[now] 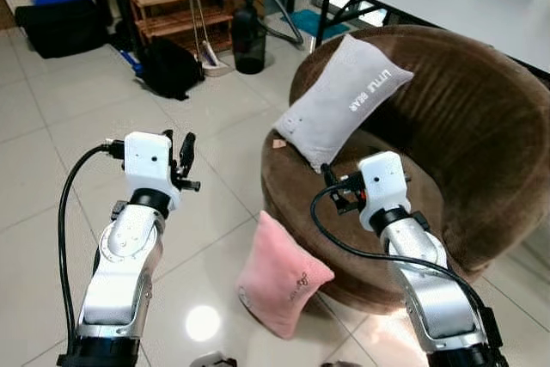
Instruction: Move the pillow to the sofa from floor
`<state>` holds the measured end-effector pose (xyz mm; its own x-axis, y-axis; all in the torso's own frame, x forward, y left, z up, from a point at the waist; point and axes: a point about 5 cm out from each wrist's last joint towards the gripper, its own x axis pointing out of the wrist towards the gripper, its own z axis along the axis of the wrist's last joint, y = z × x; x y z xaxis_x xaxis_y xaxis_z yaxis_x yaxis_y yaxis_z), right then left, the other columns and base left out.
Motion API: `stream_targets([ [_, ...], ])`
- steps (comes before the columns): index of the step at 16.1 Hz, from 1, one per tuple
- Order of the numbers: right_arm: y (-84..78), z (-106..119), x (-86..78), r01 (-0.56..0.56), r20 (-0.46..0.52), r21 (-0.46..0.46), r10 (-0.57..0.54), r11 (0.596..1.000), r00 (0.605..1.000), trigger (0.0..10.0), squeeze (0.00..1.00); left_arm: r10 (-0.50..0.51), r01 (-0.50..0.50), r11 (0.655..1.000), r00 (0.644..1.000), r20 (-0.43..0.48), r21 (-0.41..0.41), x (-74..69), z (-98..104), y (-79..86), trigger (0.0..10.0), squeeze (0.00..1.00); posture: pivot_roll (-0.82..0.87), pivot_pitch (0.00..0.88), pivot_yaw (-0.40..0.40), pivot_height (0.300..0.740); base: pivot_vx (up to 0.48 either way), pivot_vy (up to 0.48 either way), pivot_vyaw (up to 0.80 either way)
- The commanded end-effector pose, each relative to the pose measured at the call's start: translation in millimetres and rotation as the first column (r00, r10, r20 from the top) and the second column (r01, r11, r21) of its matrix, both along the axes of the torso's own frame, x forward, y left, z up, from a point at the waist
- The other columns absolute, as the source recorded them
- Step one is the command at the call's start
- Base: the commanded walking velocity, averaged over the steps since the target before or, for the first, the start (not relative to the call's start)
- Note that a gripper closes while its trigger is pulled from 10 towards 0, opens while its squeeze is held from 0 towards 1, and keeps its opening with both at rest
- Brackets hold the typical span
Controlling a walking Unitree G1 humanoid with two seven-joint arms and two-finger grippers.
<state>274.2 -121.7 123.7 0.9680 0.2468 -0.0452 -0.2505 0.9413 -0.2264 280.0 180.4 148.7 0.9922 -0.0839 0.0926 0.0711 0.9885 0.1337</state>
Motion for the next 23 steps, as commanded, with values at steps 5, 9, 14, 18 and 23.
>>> stream_targets([
  [5, -3.0, 0.3, 0.5, 0.004, -0.008, 0.006, -0.004, 1.000, 1.000, 10.0, 0.00, -0.015, 0.014, 1.000, 0.999, 0.029, 0.010, 2.4, 5.8, -3.6, 10.0, 0.00, 0.00, 0.031, -0.007, 0.656, 0.000, 0.000, 0.00],
  [9, -2.6, -0.1, 0.3, -0.003, -0.008, 0.007, 0.003, 1.000, 1.000, 10.0, 0.00, -0.015, 0.014, 1.000, 0.999, 0.035, 0.012, 2.4, 5.6, -3.6, 10.0, 0.00, 0.00, 0.027, -0.009, 0.616, 0.000, 0.000, 0.00],
  [14, -2.4, 0.5, 0.1, -0.014, -0.006, 0.003, 0.014, 1.000, 1.000, 10.0, 0.00, -0.037, 0.037, 0.999, 0.998, 0.051, -0.002, 1.3, 6.6, -5.1, 10.0, 0.00, 0.00, 0.026, -0.011, 0.616, 0.049, 0.000, 0.00],
  [18, -3.4, 1.0, 0.0, -0.014, -0.005, 0.001, 0.014, 1.000, 1.000, 10.0, 0.00, -0.034, 0.034, 0.999, 0.998, 0.051, -0.008, 1.0, 6.3, -4.7, 10.0, 0.00, 0.00, 0.029, -0.013, 0.616, 0.278, 0.000, 0.00],
  [23, -3.6, 1.0, -0.5, -0.015, -0.008, -0.001, 0.015, 1.000, 1.000, 10.0, 0.00, -0.033, 0.034, 0.999, 0.998, 0.049, -0.013, 0.6, 6.1, -4.5, 10.0, 0.00, -0.01, 0.033, -0.016, 0.616, 0.277, 0.000, 0.00],
])
